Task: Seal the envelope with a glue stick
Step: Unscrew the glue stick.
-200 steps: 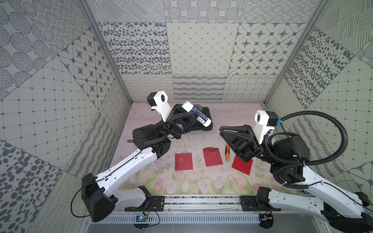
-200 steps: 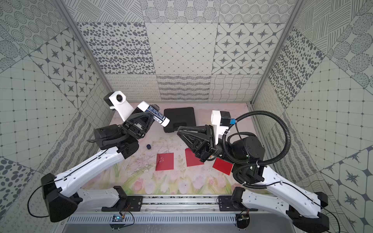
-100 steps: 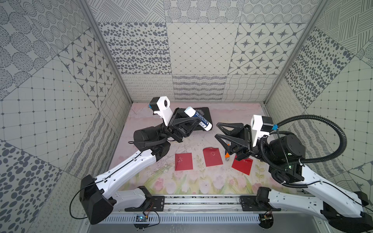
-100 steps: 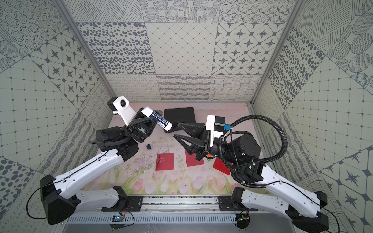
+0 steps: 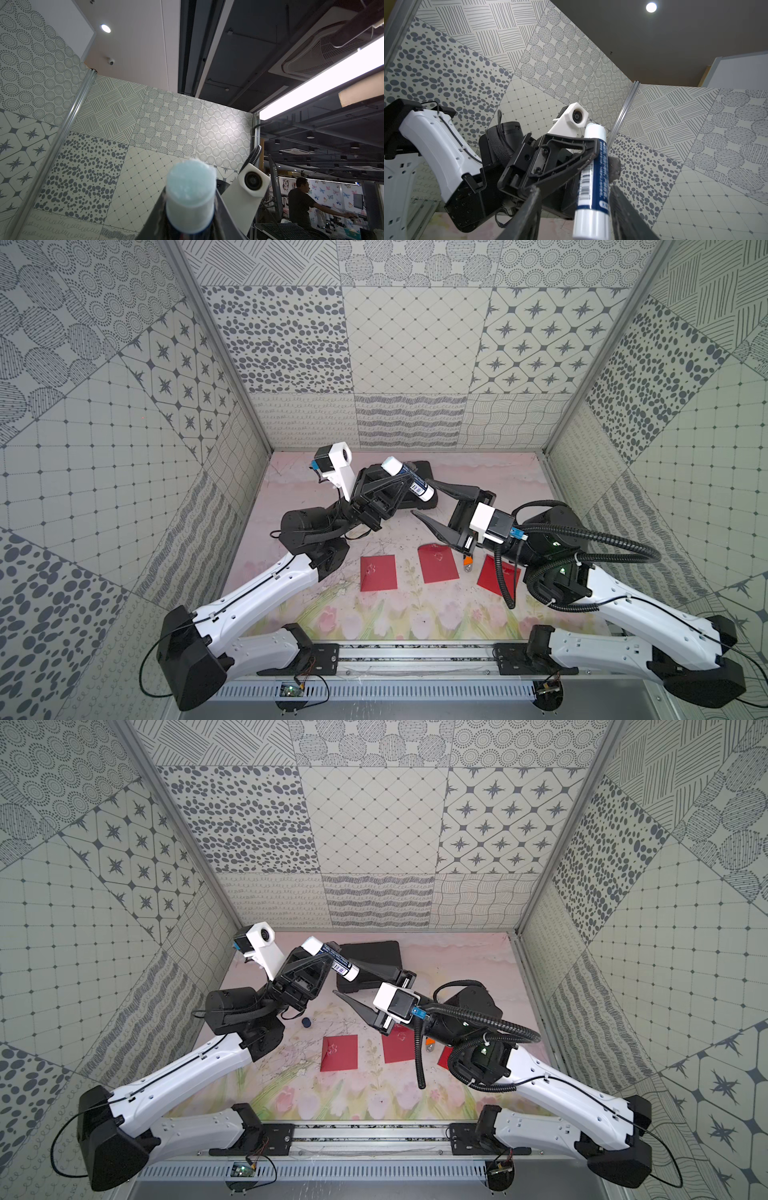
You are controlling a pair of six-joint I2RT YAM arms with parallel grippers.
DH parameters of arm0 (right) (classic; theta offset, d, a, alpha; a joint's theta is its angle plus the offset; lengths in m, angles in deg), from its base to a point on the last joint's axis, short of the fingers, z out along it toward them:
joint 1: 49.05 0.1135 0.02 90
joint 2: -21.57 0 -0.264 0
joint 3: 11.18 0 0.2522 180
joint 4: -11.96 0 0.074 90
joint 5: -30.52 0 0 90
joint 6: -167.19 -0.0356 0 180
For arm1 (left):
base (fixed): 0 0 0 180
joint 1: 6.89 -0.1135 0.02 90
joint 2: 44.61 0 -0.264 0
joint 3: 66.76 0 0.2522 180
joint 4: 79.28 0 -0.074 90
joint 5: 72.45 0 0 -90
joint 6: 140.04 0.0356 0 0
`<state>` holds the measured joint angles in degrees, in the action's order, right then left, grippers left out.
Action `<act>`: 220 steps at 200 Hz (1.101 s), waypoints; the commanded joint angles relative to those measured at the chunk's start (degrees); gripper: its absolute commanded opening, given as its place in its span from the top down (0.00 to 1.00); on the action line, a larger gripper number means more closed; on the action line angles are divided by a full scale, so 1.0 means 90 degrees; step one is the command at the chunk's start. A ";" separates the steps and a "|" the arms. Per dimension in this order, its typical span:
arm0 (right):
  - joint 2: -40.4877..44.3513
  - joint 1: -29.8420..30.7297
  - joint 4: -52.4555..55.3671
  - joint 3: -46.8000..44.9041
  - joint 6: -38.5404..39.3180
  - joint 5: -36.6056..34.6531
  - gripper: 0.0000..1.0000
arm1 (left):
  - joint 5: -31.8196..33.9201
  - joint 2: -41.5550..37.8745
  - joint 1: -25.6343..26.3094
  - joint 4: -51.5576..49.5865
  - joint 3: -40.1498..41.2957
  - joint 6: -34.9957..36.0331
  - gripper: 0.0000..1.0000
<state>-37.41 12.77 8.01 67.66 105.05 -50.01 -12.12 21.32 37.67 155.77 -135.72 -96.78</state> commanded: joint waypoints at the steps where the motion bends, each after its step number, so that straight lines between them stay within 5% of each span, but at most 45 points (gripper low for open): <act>1: -0.0056 0.0050 -0.0489 0.0162 0.0505 -0.0391 0.47 | 0.0627 -0.0032 -0.0019 0.0447 0.0049 -0.0228 1.00; 177: -0.0154 0.0092 -0.0380 0.0069 0.0305 -0.1085 0.72 | 0.0650 0.0047 -0.0020 0.0763 0.0031 -0.0525 1.00; 220: 0.0046 0.0090 -0.0231 0.0098 -0.0619 -0.0937 0.79 | 0.0430 0.0134 -0.0024 0.0901 -0.0005 -0.0534 1.00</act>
<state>-38.53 13.30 6.30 67.35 106.47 -58.99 -5.91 21.93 37.67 158.37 -135.11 -101.05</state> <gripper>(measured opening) 0.276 0.290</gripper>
